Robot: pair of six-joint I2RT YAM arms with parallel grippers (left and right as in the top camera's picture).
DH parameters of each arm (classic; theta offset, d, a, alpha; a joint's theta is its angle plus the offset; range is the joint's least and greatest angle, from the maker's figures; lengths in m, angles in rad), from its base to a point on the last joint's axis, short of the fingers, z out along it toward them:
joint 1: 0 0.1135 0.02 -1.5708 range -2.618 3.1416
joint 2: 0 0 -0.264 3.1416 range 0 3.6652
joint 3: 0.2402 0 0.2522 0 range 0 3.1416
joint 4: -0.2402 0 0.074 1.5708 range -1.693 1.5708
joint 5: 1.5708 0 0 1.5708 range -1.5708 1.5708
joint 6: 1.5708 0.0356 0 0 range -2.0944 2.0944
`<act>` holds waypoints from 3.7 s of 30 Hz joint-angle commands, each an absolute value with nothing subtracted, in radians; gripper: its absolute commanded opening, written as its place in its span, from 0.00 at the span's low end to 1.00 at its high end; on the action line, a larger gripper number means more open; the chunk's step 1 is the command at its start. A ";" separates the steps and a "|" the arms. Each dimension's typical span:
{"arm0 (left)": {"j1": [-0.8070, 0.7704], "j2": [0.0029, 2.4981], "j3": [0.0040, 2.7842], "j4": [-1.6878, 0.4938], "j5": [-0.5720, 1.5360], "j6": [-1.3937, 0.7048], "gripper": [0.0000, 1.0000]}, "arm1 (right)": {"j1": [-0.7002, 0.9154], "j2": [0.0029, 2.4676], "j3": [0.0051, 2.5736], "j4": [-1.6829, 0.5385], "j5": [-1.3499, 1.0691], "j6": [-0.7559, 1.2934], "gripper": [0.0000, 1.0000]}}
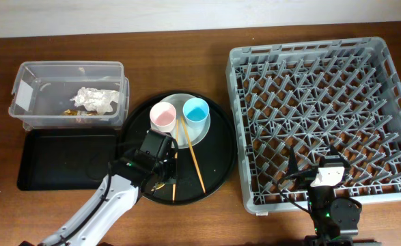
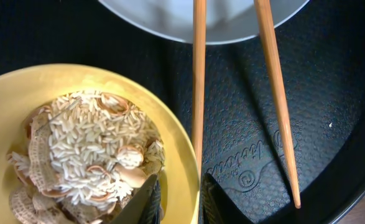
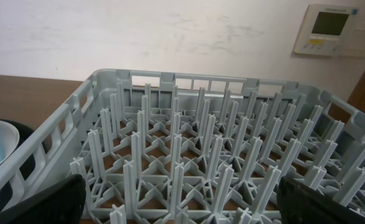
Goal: Sort waste into correct bins and load items into the dishwasher rack
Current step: 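Grasp the yellow bowl rim with the left gripper, then tip the yellow bowl over the black tray to dump scraps, then return the yellow bowl to the round tray and release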
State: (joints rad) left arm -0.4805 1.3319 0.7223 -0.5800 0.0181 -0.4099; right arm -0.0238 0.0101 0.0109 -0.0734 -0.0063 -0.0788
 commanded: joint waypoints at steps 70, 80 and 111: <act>0.356 1.137 0.914 -0.699 0.856 -0.237 0.00 | -0.027 0.004 0.006 -0.078 -0.011 -0.071 0.98; -0.478 1.362 0.912 -0.760 -0.121 -0.375 0.00 | -0.027 0.004 0.006 -0.078 -0.012 -0.071 0.98; 0.423 1.308 1.277 -0.900 -0.180 -0.403 1.00 | -0.027 0.004 0.006 -0.078 -0.012 -0.071 0.98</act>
